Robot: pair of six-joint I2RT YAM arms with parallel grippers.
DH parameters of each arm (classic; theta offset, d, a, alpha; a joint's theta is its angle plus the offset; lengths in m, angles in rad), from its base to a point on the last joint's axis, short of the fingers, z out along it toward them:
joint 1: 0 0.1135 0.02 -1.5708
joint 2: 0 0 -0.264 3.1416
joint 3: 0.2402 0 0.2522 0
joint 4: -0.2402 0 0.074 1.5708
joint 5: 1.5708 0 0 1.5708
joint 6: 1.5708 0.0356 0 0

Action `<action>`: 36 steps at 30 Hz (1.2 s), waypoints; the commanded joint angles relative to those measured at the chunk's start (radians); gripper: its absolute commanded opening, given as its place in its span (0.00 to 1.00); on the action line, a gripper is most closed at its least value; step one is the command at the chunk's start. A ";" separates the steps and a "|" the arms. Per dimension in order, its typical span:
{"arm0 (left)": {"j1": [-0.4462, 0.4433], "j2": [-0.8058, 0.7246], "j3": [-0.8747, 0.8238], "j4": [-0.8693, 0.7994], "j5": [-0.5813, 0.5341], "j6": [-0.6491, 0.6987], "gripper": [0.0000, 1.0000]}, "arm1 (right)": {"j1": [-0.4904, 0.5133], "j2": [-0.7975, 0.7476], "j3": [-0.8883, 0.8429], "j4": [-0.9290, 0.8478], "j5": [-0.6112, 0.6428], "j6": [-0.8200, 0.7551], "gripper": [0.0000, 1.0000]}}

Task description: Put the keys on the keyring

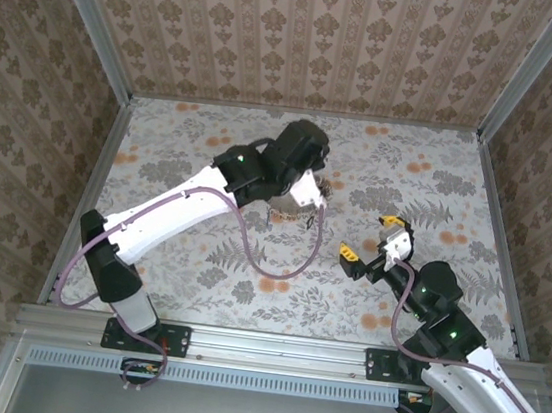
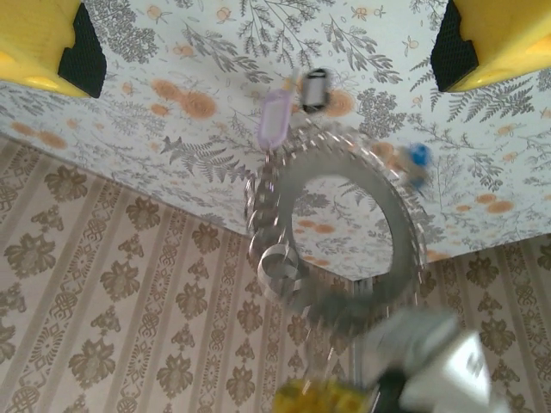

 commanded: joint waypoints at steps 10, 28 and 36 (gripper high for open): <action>0.031 -0.061 -0.092 -0.043 0.096 -0.209 0.06 | -0.005 -0.063 0.001 -0.029 0.035 0.023 1.00; -0.116 -0.125 -0.214 -0.051 0.462 -0.682 0.05 | -0.005 -0.116 0.003 -0.036 0.431 0.063 1.00; -0.174 -0.033 -0.239 -0.004 0.541 -0.772 0.04 | -0.011 -0.265 -0.054 -0.003 0.695 0.118 1.00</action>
